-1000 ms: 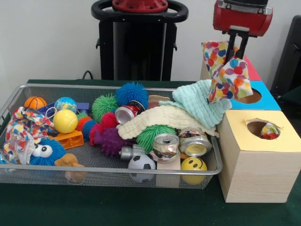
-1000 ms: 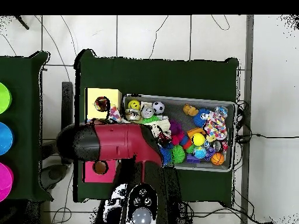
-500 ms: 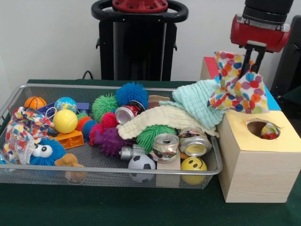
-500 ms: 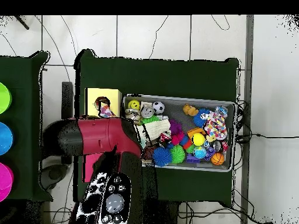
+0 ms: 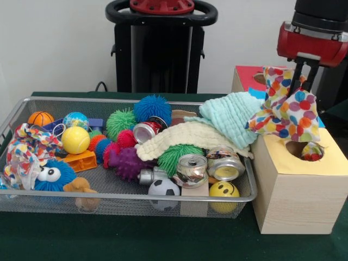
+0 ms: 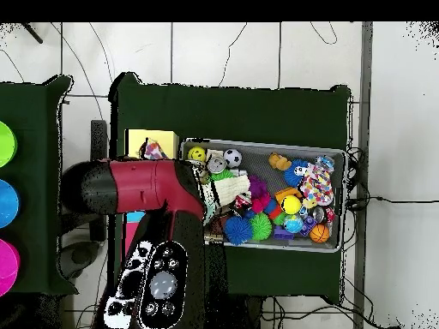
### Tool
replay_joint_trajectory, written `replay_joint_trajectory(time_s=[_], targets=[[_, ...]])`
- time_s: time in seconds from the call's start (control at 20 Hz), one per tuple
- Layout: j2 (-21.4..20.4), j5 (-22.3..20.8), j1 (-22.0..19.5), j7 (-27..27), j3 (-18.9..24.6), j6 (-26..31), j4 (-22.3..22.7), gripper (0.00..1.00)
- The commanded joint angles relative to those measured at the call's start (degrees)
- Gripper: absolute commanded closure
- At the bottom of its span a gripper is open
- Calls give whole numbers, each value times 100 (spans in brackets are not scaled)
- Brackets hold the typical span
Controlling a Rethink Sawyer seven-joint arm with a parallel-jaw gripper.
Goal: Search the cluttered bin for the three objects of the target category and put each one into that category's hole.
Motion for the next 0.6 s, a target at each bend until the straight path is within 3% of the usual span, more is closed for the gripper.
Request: replay_joint_trajectory(time_s=[0.05, 0.4, 0.6], targets=[[286, 112, -143, 1100, -126, 641, -524, 100], [501, 174, -478, 744, 198, -4, -440, 100], [508, 236, -388, 888, 190, 163, -519, 100]])
